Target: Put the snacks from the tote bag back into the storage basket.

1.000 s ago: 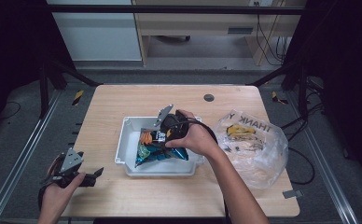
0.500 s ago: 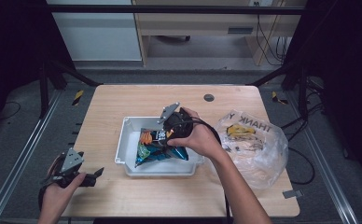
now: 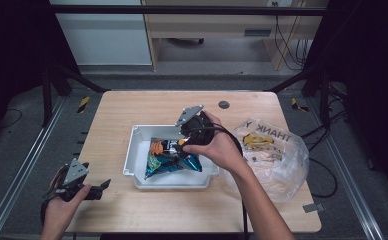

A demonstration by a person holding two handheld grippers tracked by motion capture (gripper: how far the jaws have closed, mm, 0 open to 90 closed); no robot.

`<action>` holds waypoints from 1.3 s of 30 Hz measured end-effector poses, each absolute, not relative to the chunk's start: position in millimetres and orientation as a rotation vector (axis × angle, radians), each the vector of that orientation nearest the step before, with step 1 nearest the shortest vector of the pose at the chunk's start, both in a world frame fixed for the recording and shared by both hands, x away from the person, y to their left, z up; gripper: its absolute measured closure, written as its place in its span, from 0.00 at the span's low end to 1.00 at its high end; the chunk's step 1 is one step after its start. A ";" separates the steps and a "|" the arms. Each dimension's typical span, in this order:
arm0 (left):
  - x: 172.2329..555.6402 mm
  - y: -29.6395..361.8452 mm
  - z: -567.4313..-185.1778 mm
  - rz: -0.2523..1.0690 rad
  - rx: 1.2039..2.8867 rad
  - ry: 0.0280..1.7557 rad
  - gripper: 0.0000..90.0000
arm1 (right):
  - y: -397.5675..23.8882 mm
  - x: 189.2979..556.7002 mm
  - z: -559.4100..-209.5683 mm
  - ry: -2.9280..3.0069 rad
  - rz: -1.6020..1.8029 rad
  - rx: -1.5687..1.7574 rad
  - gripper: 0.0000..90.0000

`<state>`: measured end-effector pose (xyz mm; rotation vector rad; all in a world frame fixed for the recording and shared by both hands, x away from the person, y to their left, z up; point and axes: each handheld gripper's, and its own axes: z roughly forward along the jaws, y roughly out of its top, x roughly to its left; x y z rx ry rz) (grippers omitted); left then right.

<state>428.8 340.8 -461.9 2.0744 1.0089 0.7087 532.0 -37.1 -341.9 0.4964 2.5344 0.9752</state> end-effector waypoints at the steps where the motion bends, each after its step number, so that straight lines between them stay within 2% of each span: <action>1: 428.7 340.8 -461.7 0.709 2.076 1.008 0.03 | -38.6 531.6 -340.4 2.531 0.972 0.507 0.10; 23: 427.7 342.5 -460.4 0.714 2.067 1.015 0.03 | -65.9 522.4 -317.7 2.428 1.049 0.703 0.10; 39: 427.8 343.5 -460.6 0.717 2.067 1.021 0.03 | -106.0 504.9 -297.3 2.299 1.081 0.816 0.09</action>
